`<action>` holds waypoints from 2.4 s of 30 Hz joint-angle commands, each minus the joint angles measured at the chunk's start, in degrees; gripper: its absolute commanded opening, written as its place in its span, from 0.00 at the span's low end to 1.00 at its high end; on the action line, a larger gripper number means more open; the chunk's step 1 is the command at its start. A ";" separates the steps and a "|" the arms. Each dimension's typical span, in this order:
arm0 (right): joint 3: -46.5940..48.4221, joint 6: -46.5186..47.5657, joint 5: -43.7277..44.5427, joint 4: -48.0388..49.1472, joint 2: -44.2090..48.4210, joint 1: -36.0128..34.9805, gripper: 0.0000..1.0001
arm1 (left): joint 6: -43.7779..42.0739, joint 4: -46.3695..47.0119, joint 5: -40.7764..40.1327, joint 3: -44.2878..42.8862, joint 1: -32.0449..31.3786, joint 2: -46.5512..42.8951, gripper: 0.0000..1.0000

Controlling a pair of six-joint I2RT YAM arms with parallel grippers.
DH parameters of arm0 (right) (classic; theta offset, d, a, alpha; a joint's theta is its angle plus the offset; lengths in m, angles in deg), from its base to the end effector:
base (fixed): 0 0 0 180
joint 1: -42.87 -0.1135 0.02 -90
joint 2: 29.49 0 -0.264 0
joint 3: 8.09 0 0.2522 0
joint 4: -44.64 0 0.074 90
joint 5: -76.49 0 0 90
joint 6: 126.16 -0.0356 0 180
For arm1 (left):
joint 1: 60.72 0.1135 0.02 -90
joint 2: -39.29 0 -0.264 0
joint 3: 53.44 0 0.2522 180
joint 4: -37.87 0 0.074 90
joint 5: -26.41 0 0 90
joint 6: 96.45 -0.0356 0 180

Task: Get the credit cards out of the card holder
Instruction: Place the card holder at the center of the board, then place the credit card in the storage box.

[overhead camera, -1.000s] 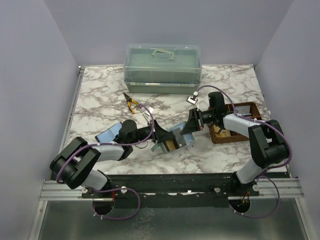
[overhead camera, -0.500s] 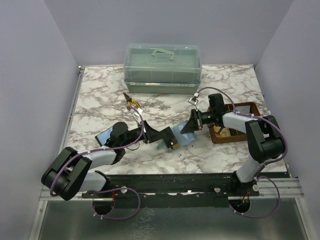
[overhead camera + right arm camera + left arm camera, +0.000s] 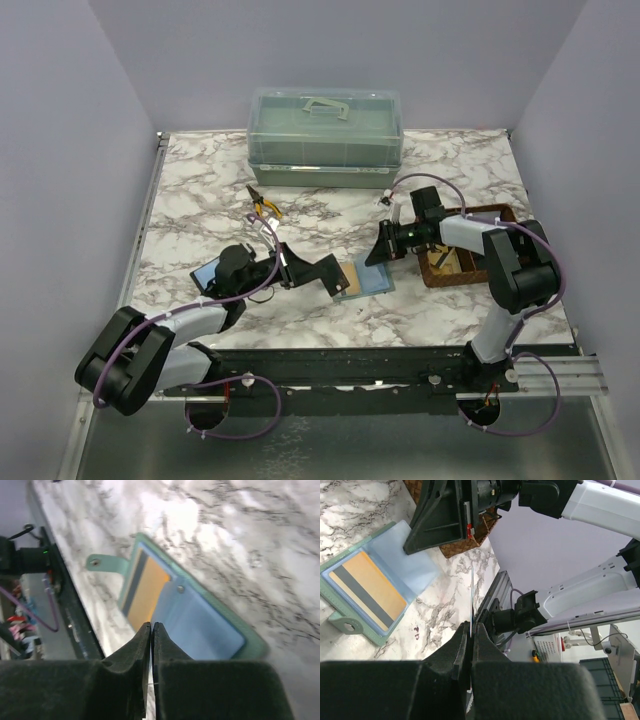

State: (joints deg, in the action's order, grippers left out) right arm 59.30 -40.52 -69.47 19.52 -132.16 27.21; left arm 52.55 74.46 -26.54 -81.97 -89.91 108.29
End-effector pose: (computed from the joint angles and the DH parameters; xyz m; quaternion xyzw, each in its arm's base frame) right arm 0.3100 0.1175 0.1437 -0.2033 0.8379 0.4859 0.1433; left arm 0.1811 -0.1257 0.1893 0.0314 0.7253 -0.6172 0.3034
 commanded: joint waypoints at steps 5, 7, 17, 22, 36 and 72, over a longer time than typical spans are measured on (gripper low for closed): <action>2.09 6.38 15.67 -4.13 -0.08 0.02 0.23 | -1.13 -0.73 0.36 1.05 0.40 -1.05 0.00; 2.39 7.12 17.26 -4.64 -0.12 0.02 0.29 | -1.06 -0.74 0.51 0.90 0.44 -0.97 0.00; 2.23 10.88 14.50 -4.64 8.27 0.02 0.55 | -1.26 -0.70 1.49 -0.09 0.38 -0.67 0.00; 0.77 14.84 0.56 -4.72 14.16 0.02 0.70 | -2.40 -0.69 2.75 -1.86 0.28 0.50 0.00; -0.38 6.68 -29.99 -0.94 9.20 -1.33 0.83 | -5.40 -0.20 2.48 -9.98 -4.85 5.96 0.00; 10.21 37.85 -14.40 -32.01 12.42 1.10 0.00 | -7.18 -3.64 -9.71 -1.40 -2.46 -5.89 0.78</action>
State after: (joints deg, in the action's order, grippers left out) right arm 67.54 -14.09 -93.30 -2.88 -124.44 25.94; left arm 47.79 74.09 -31.61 -87.61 -95.07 109.40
